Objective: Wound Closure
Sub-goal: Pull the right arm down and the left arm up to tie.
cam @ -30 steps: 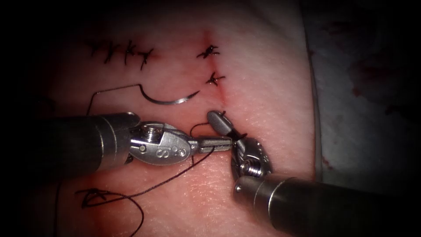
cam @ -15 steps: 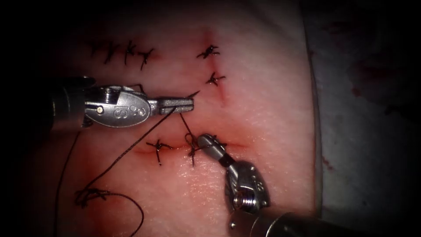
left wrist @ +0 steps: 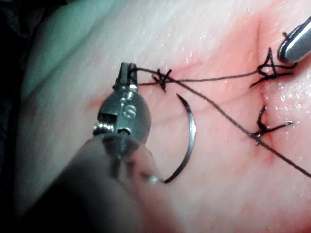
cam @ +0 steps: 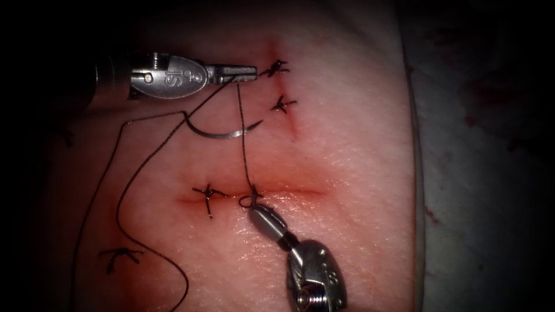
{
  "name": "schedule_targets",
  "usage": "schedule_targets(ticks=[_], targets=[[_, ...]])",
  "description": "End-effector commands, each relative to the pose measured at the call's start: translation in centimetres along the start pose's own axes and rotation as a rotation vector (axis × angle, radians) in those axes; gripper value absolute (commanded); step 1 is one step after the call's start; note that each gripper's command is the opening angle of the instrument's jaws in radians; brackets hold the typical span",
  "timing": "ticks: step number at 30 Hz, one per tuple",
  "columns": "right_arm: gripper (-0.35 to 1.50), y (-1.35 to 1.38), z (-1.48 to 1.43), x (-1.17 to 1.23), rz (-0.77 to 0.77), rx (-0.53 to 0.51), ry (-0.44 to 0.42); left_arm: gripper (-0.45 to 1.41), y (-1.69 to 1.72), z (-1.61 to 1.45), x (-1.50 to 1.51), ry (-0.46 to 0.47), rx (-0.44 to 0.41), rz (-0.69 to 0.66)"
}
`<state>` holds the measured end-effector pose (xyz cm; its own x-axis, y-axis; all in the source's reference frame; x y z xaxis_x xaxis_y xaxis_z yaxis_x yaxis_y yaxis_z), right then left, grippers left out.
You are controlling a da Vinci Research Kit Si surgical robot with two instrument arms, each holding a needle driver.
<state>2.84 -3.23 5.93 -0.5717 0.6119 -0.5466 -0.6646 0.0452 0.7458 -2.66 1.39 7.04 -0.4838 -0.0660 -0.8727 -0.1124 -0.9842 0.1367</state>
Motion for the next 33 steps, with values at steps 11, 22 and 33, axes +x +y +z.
schedule_targets(ticks=[11,22,33], targets=[[-0.35,-0.08,-0.13,-0.17,-0.034,0.011,0.002,-0.45,-0.35,0.35,-0.25,-0.013,0.029,0.016],[-0.35,0.00,-0.27,-0.35,-0.080,0.000,-0.024,-0.45,-0.76,0.57,-0.65,-0.050,0.075,0.068],[-0.35,0.09,-0.57,-0.47,-0.086,-0.025,-0.053,-0.45,-0.84,0.89,-1.23,-0.090,0.121,0.104]])
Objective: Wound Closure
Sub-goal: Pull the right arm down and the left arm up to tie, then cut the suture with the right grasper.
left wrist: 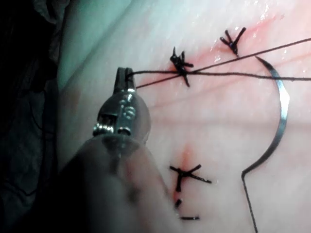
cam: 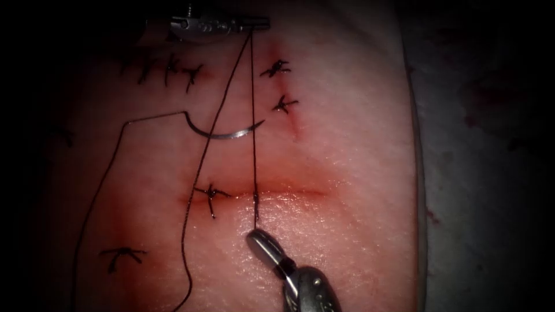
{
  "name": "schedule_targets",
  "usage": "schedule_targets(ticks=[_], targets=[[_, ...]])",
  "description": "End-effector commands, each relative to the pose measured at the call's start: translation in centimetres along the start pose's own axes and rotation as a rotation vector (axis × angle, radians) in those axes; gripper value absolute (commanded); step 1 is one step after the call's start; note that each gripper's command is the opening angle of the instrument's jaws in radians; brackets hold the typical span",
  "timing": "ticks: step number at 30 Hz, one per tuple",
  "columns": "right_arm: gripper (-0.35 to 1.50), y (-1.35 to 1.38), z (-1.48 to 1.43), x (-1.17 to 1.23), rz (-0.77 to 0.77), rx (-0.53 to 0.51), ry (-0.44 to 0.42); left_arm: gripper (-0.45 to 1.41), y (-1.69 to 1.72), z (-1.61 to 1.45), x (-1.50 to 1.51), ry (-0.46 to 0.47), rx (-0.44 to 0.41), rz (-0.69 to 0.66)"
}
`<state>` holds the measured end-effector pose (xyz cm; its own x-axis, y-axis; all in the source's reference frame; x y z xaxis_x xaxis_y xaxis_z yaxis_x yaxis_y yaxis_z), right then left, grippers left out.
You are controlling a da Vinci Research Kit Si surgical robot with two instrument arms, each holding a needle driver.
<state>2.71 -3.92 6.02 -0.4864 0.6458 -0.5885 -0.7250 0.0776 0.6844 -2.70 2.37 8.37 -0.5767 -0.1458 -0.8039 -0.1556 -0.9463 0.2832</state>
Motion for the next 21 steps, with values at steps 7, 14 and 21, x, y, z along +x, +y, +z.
schedule_targets(ticks=[7,14,21], targets=[[-0.35,-0.10,-0.06,-0.06,0.011,0.012,-0.009,-0.45,0.00,0.05,-0.11,0.042,-0.012,-0.053],[0.62,-0.09,-0.09,0.11,0.070,0.068,-0.030,-0.45,0.12,-0.33,0.18,0.246,-0.128,-0.227],[1.25,-0.13,-0.17,0.49,0.073,0.078,-0.052,-0.45,0.27,-0.93,0.72,0.382,-0.209,-0.393]])
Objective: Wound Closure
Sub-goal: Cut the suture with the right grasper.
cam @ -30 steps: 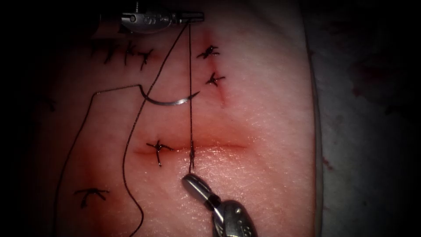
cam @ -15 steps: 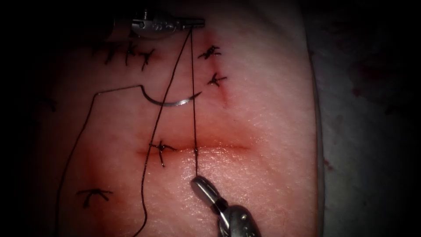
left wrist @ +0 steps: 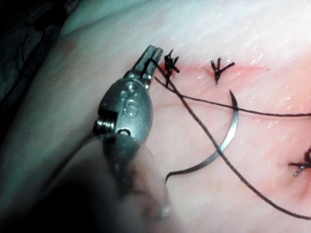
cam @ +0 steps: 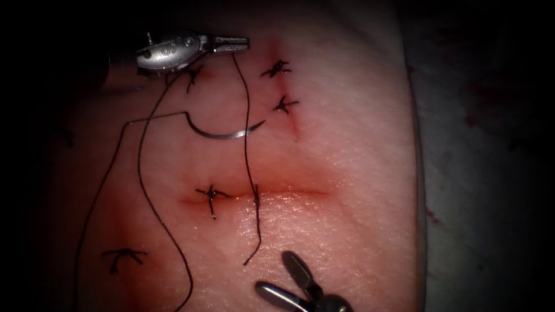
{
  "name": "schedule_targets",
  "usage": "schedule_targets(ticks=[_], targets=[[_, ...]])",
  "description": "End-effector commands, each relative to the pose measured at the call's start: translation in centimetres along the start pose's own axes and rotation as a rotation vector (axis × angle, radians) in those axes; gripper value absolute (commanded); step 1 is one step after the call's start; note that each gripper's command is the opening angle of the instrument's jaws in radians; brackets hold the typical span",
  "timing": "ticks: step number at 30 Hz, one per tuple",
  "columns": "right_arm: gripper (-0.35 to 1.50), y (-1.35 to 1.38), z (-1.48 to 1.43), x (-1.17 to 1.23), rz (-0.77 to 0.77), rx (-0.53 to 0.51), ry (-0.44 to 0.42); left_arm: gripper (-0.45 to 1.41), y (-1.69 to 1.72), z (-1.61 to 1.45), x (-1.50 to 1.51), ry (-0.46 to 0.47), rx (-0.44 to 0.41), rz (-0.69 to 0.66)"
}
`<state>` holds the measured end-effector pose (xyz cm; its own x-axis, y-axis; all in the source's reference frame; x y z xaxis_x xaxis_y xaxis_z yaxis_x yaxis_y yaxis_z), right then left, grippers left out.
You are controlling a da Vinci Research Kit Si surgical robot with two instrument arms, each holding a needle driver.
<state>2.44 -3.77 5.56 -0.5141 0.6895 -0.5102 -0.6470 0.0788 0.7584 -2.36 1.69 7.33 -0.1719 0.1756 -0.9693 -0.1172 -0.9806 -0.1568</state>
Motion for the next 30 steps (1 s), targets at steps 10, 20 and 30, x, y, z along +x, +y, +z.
schedule_targets(ticks=[10,20,30], targets=[[1.31,-0.05,-0.06,0.71,-0.066,0.015,-0.067,-0.45,0.46,-0.22,0.80,0.065,-0.044,-0.056],[1.25,-0.11,0.43,0.79,-0.144,0.070,-0.188,-0.45,0.73,-0.37,1.42,0.074,-0.043,-0.036],[1.09,-0.16,1.17,0.63,-0.230,0.140,-0.283,-0.45,0.83,-0.52,1.78,0.071,-0.038,-0.019]])
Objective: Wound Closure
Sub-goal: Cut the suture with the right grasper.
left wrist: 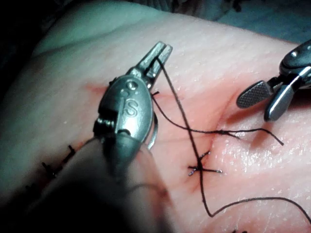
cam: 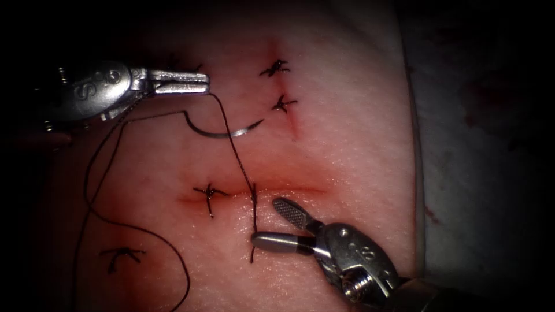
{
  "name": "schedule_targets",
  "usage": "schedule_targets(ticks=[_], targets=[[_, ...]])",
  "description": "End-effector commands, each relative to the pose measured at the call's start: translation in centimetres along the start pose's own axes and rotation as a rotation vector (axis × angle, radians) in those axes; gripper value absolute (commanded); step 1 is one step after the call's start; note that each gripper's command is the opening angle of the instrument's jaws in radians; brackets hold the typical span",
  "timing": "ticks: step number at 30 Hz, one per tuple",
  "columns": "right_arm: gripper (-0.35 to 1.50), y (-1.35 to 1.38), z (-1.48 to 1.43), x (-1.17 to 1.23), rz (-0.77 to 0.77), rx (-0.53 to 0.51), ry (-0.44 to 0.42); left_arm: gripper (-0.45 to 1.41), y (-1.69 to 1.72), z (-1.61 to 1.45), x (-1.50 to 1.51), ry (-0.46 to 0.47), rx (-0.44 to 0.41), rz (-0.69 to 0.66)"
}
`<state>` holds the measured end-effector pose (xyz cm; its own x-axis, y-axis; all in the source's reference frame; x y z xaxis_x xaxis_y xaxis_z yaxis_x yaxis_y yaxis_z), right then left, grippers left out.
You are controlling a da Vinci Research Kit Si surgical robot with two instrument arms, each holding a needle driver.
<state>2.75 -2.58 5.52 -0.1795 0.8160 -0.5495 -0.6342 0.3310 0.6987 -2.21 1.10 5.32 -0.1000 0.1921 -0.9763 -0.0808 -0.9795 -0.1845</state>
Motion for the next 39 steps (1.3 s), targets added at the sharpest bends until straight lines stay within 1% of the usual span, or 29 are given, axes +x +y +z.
schedule_targets(ticks=[1,6,10,13,17,21,25,27,32,35,39], targets=[[1.09,-0.01,0.21,0.03,-0.022,-0.003,0.000,-0.45,-0.04,0.06,-0.02,0.000,0.002,0.002],[1.06,0.01,0.34,0.17,-0.049,-0.018,-0.001,-0.45,0.03,0.05,0.06,0.001,-0.001,0.007],[1.06,0.01,0.47,0.19,-0.081,-0.030,-0.006,-0.45,0.06,0.07,0.13,0.000,0.000,0.010],[1.15,0.04,0.58,0.19,-0.102,-0.036,-0.029,-0.45,0.05,0.07,0.18,0.000,0.000,0.023],[1.25,0.10,0.66,0.20,-0.138,-0.041,-0.030,-0.45,0.03,0.05,0.25,0.002,-0.002,0.022],[1.26,0.13,0.74,0.16,-0.171,-0.045,-0.046,-0.45,0.07,0.05,0.34,0.003,0.000,0.030],[1.35,0.12,0.86,0.08,-0.217,-0.037,-0.046,-0.45,0.09,0.07,0.43,0.003,0.001,0.036],[1.35,0.10,0.93,0.03,-0.256,-0.021,-0.054,-0.45,0.08,0.08,0.47,0.003,0.002,0.039],[1.28,0.06,1.08,-0.06,-0.331,0.022,-0.062,-0.45,0.09,0.08,0.53,0.004,0.001,0.042],[1.28,0.06,1.14,-0.07,-0.360,0.017,-0.060,-0.45,0.12,0.07,0.56,0.004,0.000,0.042],[1.23,0.07,1.18,-0.05,-0.371,0.015,-0.059,-0.45,0.14,0.07,0.58,0.004,0.000,0.042]])
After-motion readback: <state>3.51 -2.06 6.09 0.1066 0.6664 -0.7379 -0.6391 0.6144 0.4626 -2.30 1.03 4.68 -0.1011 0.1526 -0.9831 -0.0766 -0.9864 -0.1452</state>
